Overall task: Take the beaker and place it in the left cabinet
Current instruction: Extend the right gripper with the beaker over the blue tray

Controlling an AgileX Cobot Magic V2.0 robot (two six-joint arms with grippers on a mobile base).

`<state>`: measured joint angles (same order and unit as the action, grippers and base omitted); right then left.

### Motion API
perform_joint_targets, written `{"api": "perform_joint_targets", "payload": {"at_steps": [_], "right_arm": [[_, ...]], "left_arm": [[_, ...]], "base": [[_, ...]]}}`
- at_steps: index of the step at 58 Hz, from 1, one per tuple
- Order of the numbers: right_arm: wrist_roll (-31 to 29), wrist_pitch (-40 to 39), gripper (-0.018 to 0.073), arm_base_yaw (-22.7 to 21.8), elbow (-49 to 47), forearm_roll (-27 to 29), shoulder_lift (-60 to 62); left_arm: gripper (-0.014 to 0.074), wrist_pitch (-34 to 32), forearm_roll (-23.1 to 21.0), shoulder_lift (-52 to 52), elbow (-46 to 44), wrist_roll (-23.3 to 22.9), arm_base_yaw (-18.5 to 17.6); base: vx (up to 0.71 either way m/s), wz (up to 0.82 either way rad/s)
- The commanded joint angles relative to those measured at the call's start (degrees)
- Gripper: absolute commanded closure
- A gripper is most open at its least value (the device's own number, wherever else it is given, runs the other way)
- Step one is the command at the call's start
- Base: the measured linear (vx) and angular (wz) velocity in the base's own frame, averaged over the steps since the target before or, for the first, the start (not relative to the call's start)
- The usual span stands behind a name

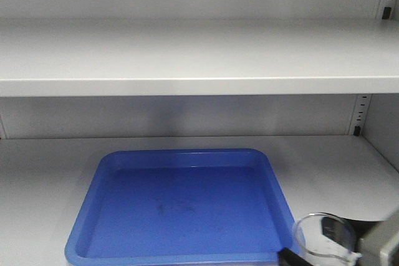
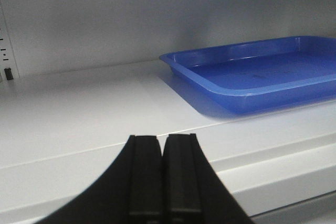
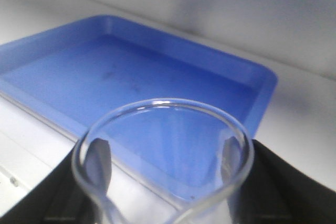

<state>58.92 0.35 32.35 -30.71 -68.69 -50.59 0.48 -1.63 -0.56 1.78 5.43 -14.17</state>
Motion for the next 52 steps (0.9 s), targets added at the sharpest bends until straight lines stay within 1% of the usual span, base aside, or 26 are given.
{"api": "perform_joint_targets", "payload": {"at_steps": [1,11,28,36,44,49,52], "right_arm": [[-0.3,-3.3,0.0564,-0.2,-5.3,-0.5,-4.6],[-0.3,-6.6,0.0564,-0.2,-14.2,-0.3,-14.8],[-0.5,-16.4,0.0564,-0.2,-25.5,-0.1,-31.8],[-1.7,-19.0,0.0564,-0.2,-30.7,-0.2,-38.9],[-5.4,-21.6,0.0564,-0.3,-36.0,-0.1,-45.1],[-6.0,-22.4,0.0563,-0.3,-39.0,1.7,-48.1],[-6.0,-23.2,0.0562,-0.3,-40.6,5.1,-49.5]], "left_arm": [[0.0596,-4.8,-0.5,-1.0,0.9,-0.2,-0.3],[0.0596,-4.8,-0.5,-1.0,0.9,-0.2,-0.3],[0.0596,-4.8,-0.5,-1.0,0.9,-0.2,-0.3],[0.0596,-4.8,-0.5,-1.0,0.9,-0.2,-0.3],[0.0596,-4.8,-0.5,-1.0,0.9,-0.2,-0.3],[0.0596,-4.8,-0.5,-1.0,0.9,-0.2,-0.3],[0.0596,-4.8,-0.5,-1.0,0.9,-0.2,-0.3]], "base": [[0.00,0.00],[0.00,0.00],[0.00,0.00],[0.00,0.00],[0.00,0.00],[0.00,0.00],[0.00,0.00]]}}
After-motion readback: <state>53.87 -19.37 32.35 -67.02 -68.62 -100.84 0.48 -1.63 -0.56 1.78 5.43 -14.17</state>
